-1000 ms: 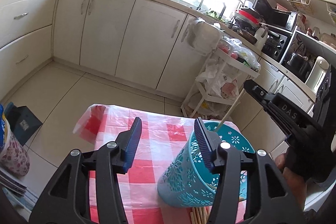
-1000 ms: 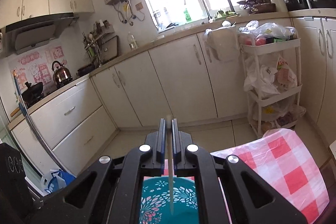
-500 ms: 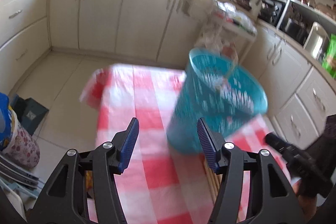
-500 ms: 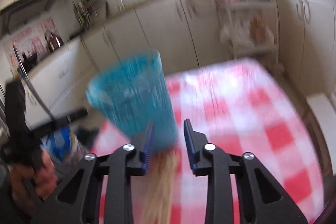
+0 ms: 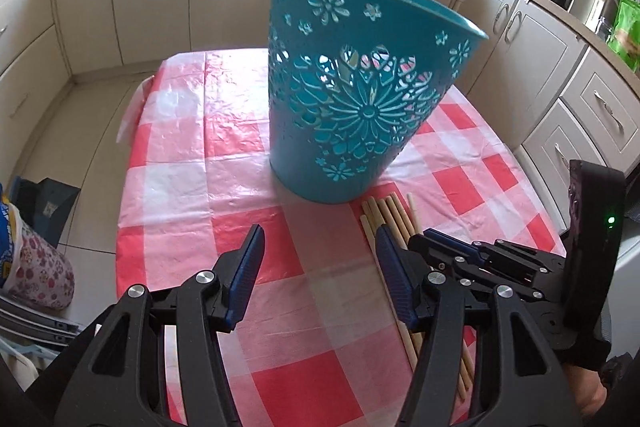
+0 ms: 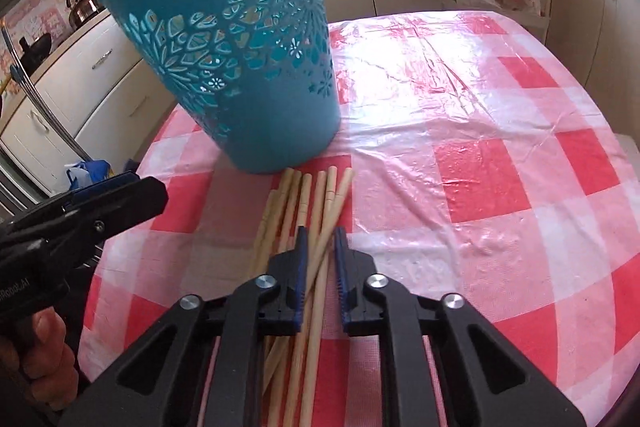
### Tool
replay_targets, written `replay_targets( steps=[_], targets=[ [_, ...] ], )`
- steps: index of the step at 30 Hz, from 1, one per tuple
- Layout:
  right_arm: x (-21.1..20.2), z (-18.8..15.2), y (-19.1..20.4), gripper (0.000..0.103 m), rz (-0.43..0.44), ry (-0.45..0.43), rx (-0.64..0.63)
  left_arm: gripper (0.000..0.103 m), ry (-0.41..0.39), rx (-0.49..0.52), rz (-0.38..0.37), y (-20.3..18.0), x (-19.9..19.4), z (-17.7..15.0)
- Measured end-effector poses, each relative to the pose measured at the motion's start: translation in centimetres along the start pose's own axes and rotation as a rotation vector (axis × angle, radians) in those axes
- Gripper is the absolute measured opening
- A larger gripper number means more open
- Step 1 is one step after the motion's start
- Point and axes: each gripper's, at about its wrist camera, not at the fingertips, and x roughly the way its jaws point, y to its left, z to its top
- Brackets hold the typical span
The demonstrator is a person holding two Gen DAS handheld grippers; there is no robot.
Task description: Organize utensils
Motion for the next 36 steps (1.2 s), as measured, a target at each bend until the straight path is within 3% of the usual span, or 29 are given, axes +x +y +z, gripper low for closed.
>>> replay_targets(
  steps=[14, 16, 17, 19, 28, 36],
  targets=[
    [-2.2, -1.2, -3.8, 0.006, 0.052, -0.055, 0.144, 0.054, 0.087, 0.096, 0.022, -4.3, 4.2, -0.9],
    [-2.0, -1.1, -4.2, 0.006, 0.053, -0.053, 0.157, 0.036, 0.106, 0.105, 0.037, -4.4, 4.8, -1.1],
    [-1.9, -1.1, -4.4, 0.006, 0.054, -0.053, 0.161, 0.035, 0.103, 0.104, 0.032, -4.4, 4.8, -1.2],
    [-1.9, -1.1, -4.6, 0.006, 0.053, -0.053, 0.167, 0.020, 0.108, 0.111, 0.024, -4.1, 4.8, -1.2],
    [-1.5, -0.9, -4.7, 0.006, 0.045, -0.047, 0.179, 0.018, 0.117, 0.155, 0.037, -3.5, 4.5, -1.4],
    [-1.5, -1.0, -4.6, 0.006, 0.049, -0.049, 0.181, 0.017, 0.142, 0.055, -0.043, -1.3, 3.9, -1.1]
  ],
)
